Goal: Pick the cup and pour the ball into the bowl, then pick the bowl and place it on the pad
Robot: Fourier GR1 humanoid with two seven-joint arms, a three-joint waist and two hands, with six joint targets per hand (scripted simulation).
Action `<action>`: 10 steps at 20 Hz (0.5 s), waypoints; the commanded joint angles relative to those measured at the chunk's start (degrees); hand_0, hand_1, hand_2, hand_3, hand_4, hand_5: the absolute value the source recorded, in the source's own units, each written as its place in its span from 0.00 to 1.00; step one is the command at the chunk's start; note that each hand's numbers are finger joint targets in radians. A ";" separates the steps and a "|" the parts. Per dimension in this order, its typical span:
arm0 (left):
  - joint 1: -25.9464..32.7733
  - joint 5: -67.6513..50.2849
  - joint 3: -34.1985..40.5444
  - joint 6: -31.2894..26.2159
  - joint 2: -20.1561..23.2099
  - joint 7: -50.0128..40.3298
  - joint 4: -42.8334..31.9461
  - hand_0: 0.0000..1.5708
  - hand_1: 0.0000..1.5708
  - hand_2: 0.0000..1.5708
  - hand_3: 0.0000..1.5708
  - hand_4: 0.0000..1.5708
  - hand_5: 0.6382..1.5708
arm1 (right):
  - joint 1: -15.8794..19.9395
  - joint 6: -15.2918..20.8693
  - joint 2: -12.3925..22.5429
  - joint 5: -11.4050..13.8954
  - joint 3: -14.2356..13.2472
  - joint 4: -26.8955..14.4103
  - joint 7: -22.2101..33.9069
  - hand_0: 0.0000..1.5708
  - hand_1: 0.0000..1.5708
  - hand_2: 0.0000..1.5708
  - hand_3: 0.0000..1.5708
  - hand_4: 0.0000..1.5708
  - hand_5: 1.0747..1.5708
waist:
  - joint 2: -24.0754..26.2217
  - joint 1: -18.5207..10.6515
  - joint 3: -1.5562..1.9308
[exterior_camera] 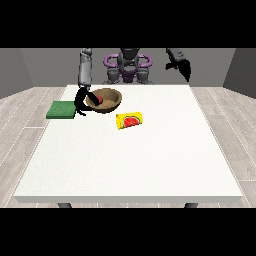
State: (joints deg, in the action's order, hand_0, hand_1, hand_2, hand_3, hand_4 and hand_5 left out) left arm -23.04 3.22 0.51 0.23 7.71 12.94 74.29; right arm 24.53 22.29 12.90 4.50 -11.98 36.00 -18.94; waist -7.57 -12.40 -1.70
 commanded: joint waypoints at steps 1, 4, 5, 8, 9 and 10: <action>4.12 -0.86 1.67 -0.62 0.61 1.34 -4.03 0.00 0.00 0.00 0.00 0.61 0.84 | 0.94 1.23 1.55 3.01 3.05 -1.11 14.97 1.00 1.00 1.00 0.60 0.55 0.99 | 5.63 2.43 1.48; 4.82 -2.21 5.66 -0.35 2.46 1.16 -9.84 0.00 0.00 0.00 0.00 0.63 0.84 | 4.00 0.09 -0.97 5.57 7.74 2.39 25.27 1.00 1.00 1.00 0.62 0.52 0.99 | 11.18 9.10 1.54; 6.23 -3.12 6.82 -0.86 3.17 1.02 -10.61 0.00 0.00 0.00 0.00 0.63 0.83 | 4.41 -2.36 1.07 6.02 8.46 3.14 28.03 1.00 1.00 1.00 0.55 0.52 0.99 | 13.29 10.26 1.55; 9.18 -1.90 6.61 -0.05 3.41 1.20 -11.53 0.00 0.00 0.00 0.00 0.64 0.82 | 6.03 -6.59 2.93 5.68 9.14 5.84 33.88 1.00 1.00 1.00 0.57 0.51 0.99 | 17.03 13.00 1.62; 8.54 -1.21 6.11 1.43 1.70 3.44 -12.18 0.00 0.00 0.00 0.00 0.64 0.82 | 8.58 -7.03 4.51 5.23 8.12 6.95 34.71 1.00 1.00 1.00 0.50 0.52 1.00 | 13.60 13.34 1.64; 9.61 -2.46 8.41 0.97 3.48 4.06 -13.08 0.00 0.00 0.00 0.00 0.64 0.82 | 7.81 -9.88 5.02 4.00 7.99 7.99 36.61 1.00 1.00 1.00 0.47 0.51 0.99 | 16.04 15.06 1.63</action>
State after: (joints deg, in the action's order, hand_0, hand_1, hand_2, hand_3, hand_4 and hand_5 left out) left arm -15.90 1.53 6.32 0.78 9.94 14.88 63.88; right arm 30.58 17.54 15.36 9.33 -4.46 40.93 10.66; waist 5.62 -1.28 -0.23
